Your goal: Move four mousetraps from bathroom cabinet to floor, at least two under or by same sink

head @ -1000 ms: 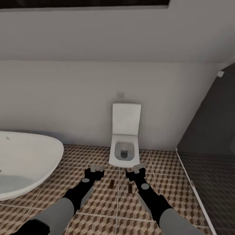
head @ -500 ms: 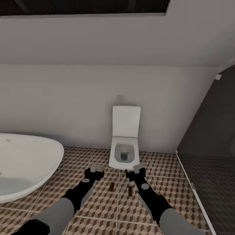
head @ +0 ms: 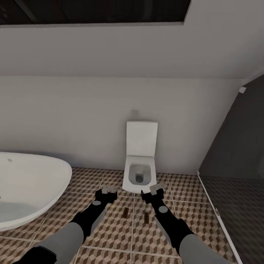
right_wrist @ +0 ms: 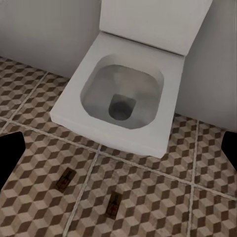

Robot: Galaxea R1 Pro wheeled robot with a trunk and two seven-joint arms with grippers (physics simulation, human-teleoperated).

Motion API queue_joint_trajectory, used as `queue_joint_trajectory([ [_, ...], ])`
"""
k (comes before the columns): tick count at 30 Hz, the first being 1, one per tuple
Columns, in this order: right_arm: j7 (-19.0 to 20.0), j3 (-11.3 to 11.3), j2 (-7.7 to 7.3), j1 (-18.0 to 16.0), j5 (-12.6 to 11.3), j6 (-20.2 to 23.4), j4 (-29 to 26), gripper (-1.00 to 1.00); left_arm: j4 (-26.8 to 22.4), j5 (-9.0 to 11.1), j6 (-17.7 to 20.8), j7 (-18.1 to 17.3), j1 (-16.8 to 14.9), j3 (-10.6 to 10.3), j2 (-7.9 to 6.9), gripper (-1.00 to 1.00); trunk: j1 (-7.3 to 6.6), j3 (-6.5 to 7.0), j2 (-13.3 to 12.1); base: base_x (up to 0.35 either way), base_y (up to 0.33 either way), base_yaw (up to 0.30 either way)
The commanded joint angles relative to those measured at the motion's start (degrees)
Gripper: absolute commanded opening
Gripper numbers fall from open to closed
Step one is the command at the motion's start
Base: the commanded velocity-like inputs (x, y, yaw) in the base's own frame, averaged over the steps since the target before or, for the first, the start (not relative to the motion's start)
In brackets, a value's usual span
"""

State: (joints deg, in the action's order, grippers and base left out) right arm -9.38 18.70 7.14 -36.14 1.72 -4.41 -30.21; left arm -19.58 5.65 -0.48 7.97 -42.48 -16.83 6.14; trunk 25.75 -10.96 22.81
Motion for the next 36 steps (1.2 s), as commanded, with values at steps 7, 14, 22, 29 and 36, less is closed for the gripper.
queue_joint_trajectory([
  [7,-0.5,0.3,-0.02,-0.1,0.2,-0.1,0.1,1.00,0.1,0.6,0.0,0.4,-0.1,-0.5,0.06,1.00,0.03,0.54,0.1,0.000,0.000,0.000],
  [14,-0.5,0.3,-0.02,-0.1,0.2,-0.1,0.1,1.00,0.2,0.6,0.0,0.4,-0.1,-0.5,0.09,1.00,0.03,1.19,0.1,0.000,0.000,0.000],
  [22,-0.5,0.3,-0.02,-0.1,0.2,-0.1,0.1,1.00,0.4,0.6,0.0,0.4,-0.1,-0.5,0.10,1.00,0.03,1.93,0.1,0.000,0.000,0.000],
  [29,-0.5,0.3,-0.02,-0.1,0.1,-0.1,0.1,1.00,0.6,0.6,0.0,0.4,-0.1,-0.5,0.10,1.00,0.03,2.57,0.1,0.000,0.000,0.000],
  [36,-0.5,0.3,-0.02,-0.1,0.1,-0.1,0.1,1.00,2.1,0.6,-0.1,0.4,-0.1,-0.5,0.19,1.00,0.03,3.14,0.1,0.000,0.000,0.000],
])
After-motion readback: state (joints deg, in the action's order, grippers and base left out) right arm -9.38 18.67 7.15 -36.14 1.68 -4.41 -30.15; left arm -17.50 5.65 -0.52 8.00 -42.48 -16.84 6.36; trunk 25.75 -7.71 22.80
